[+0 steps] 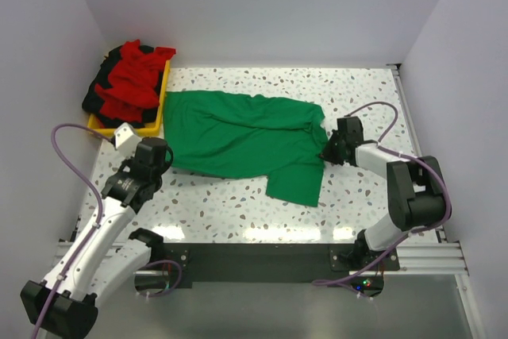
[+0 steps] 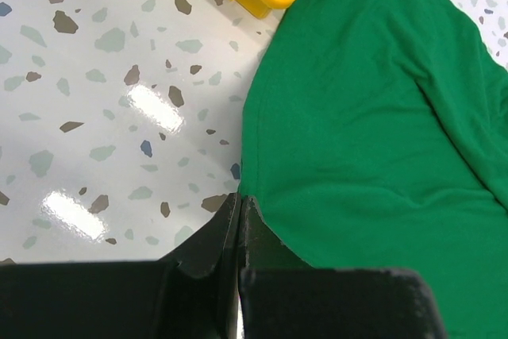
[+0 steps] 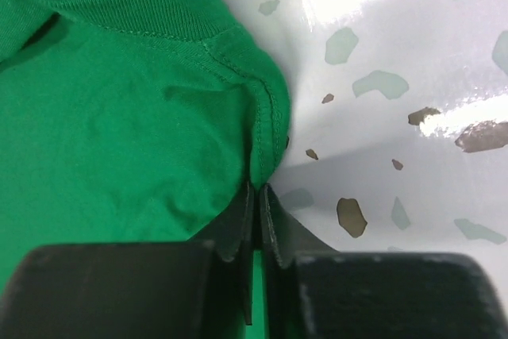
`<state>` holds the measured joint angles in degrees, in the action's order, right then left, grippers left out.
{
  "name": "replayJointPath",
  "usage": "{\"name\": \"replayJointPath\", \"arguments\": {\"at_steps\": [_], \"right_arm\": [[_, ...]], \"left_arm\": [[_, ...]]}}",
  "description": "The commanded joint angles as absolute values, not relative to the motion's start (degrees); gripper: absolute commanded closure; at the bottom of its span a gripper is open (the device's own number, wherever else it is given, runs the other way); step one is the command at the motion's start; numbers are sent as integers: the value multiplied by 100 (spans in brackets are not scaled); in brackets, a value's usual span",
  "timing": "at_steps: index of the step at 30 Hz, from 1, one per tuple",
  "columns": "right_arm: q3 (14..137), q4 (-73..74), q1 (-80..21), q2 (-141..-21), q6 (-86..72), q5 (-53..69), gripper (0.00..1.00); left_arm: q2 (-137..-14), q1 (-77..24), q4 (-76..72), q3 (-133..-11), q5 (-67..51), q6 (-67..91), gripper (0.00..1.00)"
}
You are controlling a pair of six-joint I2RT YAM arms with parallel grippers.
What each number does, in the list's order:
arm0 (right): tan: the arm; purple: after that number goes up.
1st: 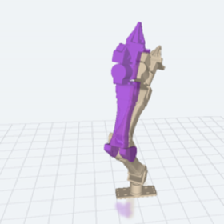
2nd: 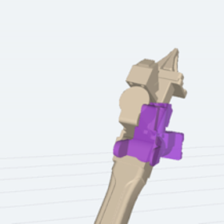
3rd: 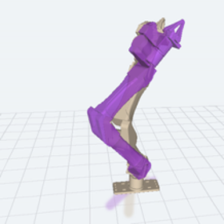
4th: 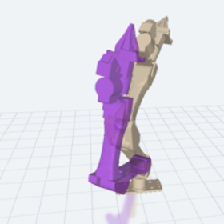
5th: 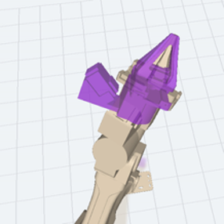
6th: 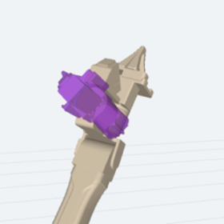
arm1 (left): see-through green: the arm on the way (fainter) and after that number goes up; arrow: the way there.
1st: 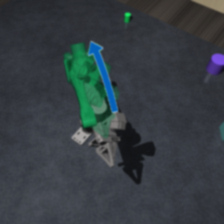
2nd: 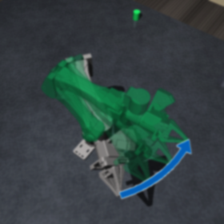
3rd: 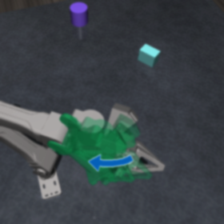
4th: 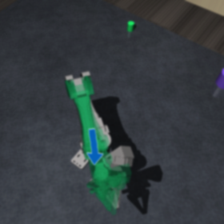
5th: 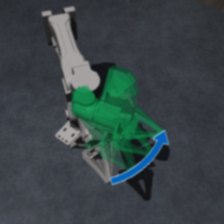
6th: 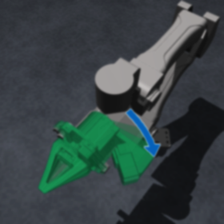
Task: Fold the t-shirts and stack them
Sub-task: Flatten the tshirt out
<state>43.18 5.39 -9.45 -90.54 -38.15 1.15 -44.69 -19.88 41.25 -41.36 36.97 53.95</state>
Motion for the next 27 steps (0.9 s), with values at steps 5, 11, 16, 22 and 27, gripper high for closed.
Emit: {"name": "replayJointPath", "arguments": {"at_steps": [5,11,16,22,27], "right_arm": [[4693,1387,-984,-8027,-3850,97,100],[5701,2503,-958,-6498,-3753,18,100],[6932,3618,-949,-5758,-3639,-342,100],[8839,4761,-949,-5256,-3446,-738,100],[10325,5369,-949,-5221,-3261,-904,100]], "left_arm": [[-4412,-1916,3972,-4693,3656,4940,100],[-4263,-1916,4148,-5694,3762,4440,100],[-4219,-1916,4333,-6896,3867,4219,100],[-4192,-1916,4298,-8197,3640,4017,100],[-4236,-1916,4149,-8832,3402,3885,100]]}}
